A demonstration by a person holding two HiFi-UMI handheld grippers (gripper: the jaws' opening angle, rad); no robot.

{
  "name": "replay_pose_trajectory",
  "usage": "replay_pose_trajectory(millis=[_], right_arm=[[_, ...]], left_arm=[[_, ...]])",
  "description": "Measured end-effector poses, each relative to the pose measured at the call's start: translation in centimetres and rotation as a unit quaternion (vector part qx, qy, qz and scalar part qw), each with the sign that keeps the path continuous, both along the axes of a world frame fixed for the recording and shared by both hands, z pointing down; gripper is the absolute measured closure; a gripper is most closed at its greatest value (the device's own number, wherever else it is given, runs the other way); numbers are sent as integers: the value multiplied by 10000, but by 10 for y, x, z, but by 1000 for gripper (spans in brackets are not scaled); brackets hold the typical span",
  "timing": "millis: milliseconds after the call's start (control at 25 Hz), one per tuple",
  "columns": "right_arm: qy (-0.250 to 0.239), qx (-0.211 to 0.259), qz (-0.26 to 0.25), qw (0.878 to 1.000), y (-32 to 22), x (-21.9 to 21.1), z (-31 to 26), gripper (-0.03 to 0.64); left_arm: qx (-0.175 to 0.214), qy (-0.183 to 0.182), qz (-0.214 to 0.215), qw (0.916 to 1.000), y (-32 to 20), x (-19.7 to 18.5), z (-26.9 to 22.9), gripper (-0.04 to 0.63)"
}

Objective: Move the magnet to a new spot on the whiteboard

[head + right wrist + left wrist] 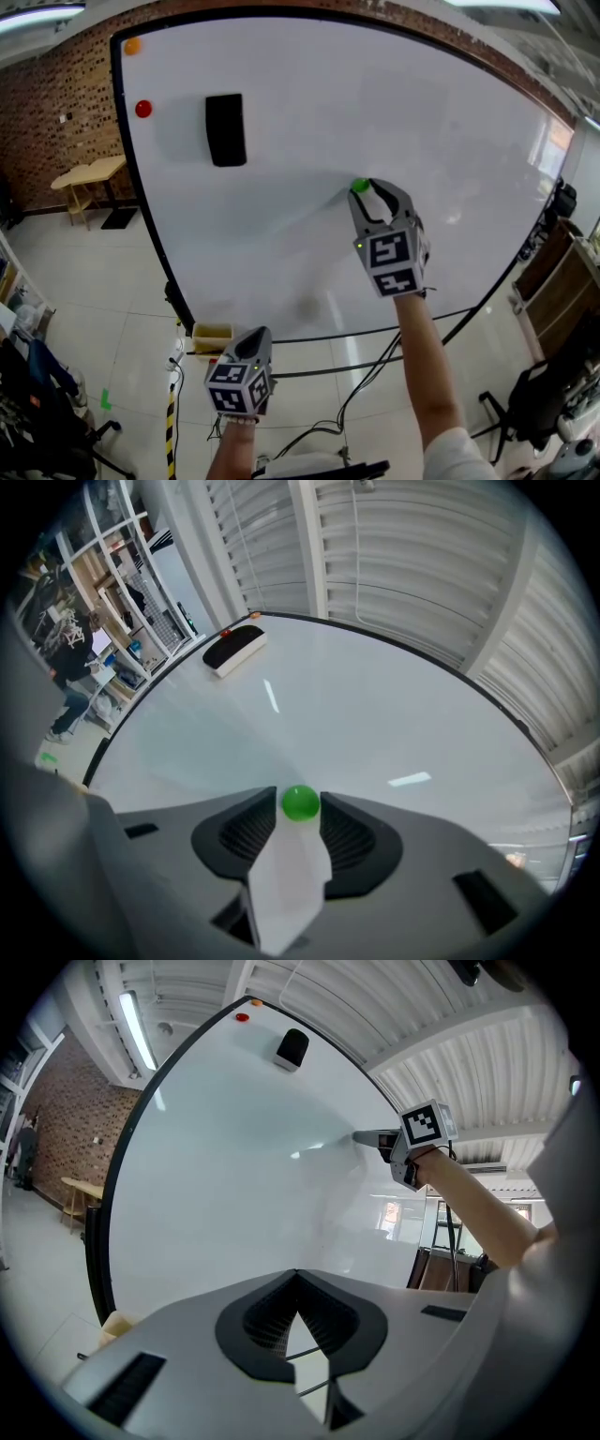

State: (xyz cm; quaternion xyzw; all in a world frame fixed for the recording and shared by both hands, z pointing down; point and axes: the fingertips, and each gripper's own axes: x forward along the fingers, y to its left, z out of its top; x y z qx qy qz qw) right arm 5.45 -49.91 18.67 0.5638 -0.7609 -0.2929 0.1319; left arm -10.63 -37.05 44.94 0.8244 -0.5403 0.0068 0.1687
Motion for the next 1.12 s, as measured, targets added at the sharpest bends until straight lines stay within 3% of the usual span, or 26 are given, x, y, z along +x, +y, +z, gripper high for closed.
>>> replay_pose_trajectory(millis=[160,280,440,520,760,1120], right_arm=[[-255,38,18,9997,23,7,4,445],[-695,-252,-105,9972,41,12,23,458],[-1256,-845,-39,9885,63,21,76,521],[-1489,-1067,124,9830,74,25,105,596],[-2063,-1852,467,9597,113,32,191,615],[-2991,-2937,537,9063,209,31,316,615]], left_arm=[[6,16,197,9998,0,4,0,598],[-14,29,382,9993,1,3,3,598],[-105,43,694,9975,6,5,12,598],[-138,38,859,9962,10,3,15,598],[-164,-85,1236,9922,25,0,27,598],[-311,-175,1434,9890,78,18,43,598]])
